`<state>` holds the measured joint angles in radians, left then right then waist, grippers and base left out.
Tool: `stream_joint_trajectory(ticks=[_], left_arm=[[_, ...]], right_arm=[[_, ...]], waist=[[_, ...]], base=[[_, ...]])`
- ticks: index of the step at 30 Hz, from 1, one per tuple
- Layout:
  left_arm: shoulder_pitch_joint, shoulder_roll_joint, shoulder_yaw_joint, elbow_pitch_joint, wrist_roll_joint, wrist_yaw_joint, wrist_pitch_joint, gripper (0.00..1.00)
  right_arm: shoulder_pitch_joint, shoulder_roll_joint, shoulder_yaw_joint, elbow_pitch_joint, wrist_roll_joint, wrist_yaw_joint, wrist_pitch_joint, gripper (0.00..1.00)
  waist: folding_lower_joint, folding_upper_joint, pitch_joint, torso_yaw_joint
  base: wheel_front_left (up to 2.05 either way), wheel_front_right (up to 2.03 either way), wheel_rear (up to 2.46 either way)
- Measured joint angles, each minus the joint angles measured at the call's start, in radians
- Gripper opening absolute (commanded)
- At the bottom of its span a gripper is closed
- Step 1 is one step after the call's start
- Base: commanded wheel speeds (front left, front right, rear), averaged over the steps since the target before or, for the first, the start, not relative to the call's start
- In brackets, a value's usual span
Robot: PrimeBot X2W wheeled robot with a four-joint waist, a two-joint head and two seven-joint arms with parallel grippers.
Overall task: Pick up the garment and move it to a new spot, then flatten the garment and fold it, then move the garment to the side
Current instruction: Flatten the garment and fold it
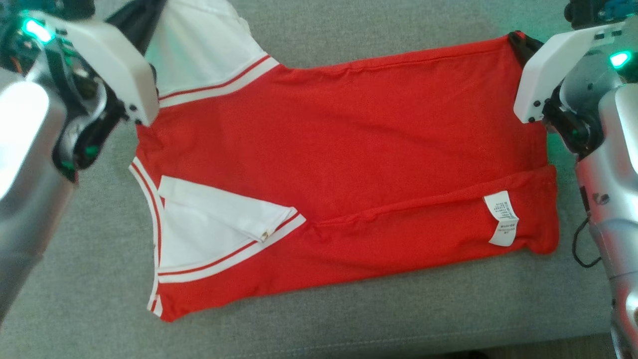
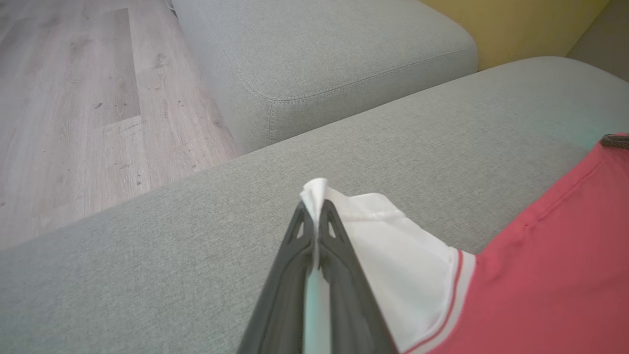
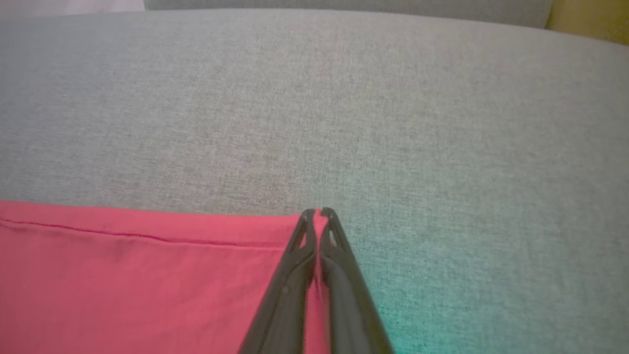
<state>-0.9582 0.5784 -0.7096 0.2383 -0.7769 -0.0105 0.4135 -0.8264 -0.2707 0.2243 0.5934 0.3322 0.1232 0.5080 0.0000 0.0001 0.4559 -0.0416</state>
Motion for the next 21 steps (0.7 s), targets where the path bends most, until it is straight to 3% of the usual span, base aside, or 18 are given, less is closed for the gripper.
stream_joint_trajectory(ticks=[9,21], left_arm=[[0.141,0.014,0.002,-0.086,-0.036,0.003,-0.071,0.0],[0.444,0.047,0.001,-0.252,-0.082,0.08,-0.186,0.0]], right_arm=[[0.056,-0.031,0.021,0.006,0.037,0.0,-0.109,0.0],[0.315,-0.052,-0.001,-0.083,0.056,0.0,-0.198,0.0]], waist=[[0.0,0.0,-0.078,0.011],[-0.0003,0.0,-0.251,0.035]], base=[[0.0,0.0,0.0],[0.0,0.0,0.0]])
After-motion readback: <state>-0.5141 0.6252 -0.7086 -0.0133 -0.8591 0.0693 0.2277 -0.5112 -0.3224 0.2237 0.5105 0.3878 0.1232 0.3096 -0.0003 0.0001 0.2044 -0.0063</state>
